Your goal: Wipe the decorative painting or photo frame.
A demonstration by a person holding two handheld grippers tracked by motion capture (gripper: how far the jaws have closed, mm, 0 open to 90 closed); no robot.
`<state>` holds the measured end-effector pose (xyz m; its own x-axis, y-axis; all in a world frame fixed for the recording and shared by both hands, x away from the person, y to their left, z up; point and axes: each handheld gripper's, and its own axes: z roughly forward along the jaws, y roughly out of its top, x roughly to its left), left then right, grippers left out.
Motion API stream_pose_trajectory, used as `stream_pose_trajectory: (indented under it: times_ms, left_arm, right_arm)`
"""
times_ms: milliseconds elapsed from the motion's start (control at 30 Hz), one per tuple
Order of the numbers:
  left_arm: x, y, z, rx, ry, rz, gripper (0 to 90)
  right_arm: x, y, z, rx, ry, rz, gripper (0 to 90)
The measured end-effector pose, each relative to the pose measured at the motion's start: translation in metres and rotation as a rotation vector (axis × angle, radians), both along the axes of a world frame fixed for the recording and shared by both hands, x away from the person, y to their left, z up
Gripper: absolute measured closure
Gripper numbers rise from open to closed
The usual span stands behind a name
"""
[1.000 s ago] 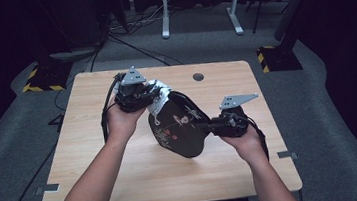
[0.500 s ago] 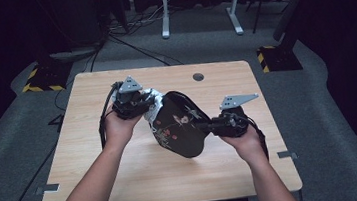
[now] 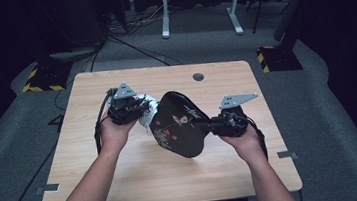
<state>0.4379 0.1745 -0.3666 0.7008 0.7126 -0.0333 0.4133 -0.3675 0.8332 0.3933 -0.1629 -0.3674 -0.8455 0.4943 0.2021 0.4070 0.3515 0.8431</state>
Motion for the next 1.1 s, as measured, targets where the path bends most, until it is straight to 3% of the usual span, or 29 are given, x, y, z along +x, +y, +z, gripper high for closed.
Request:
stream_pose_trajectory:
  times_ms: [367, 1100]
  left_arm:
    - [0.000, 0.009, -0.020, 0.010, 0.045, 0.038, 76.8]
    - [0.003, 0.015, -0.055, 0.049, 0.149, 0.050, 76.8]
  right_arm:
    - [0.001, -0.001, 0.000, 0.009, 0.003, 0.005, 80.3]
    - [0.001, -0.001, -0.001, 0.008, -0.001, 0.007, 80.3]
